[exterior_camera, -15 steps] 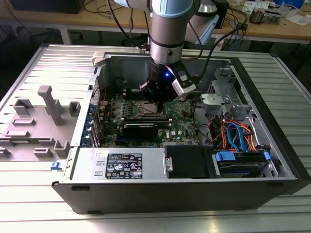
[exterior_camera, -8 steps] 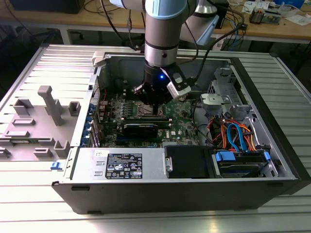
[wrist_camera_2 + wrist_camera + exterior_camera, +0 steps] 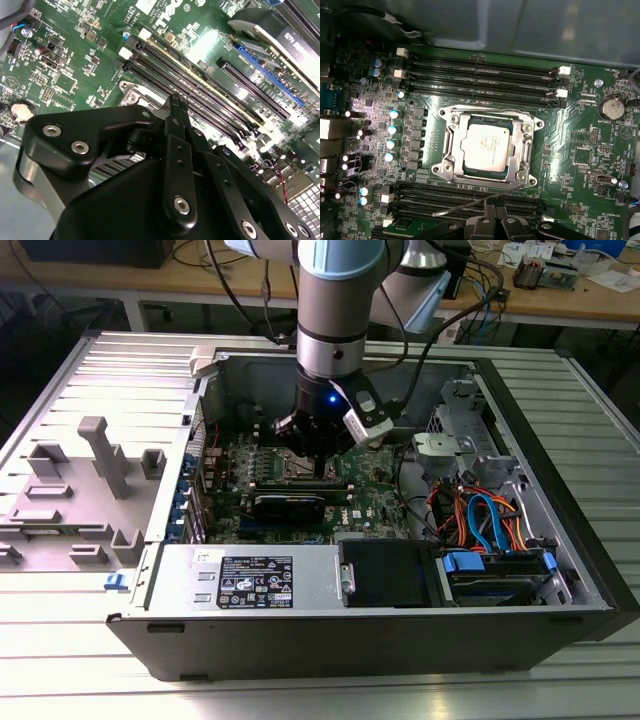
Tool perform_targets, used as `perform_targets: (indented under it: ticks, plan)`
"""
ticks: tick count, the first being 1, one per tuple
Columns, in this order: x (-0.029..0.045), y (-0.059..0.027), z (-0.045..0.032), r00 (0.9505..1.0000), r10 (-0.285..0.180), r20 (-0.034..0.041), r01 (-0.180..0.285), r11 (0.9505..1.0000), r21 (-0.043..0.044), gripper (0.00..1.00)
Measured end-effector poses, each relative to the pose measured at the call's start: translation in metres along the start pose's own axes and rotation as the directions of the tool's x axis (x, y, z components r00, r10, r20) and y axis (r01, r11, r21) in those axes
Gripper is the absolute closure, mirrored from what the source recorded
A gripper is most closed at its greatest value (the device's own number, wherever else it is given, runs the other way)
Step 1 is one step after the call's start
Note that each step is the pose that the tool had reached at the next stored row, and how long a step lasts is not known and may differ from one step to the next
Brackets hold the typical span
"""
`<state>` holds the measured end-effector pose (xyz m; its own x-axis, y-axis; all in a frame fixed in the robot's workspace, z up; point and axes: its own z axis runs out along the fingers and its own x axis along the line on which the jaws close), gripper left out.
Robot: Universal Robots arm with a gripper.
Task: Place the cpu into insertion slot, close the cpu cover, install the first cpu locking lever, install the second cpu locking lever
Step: 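Install the second cpu locking lever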
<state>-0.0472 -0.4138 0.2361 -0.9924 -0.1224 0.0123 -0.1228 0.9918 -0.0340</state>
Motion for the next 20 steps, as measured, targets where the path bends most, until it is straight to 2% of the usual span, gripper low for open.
perform_targets:
  ticks: [3,6,9,12,20]
  plan:
    - [0.0012,-0.0002,-0.0014,1.0,-0.002,0.0002,0.002,1.0,0.0,0.88]
    - [0.0063,-0.0001,-0.0024,1.0,-0.008,0.0003,0.008,1.0,0.0001,0.88]
    - [0.0123,0.0004,-0.0024,0.9999,-0.015,0.0005,0.015,0.9999,0.0,0.88]
    - [0.0212,0.0015,-0.0023,0.9997,-0.026,0.001,0.026,0.9997,0.0,0.88]
    - [0.0244,0.0002,-0.0044,0.9995,-0.032,0.0018,0.032,0.9995,-0.0037,0.88]
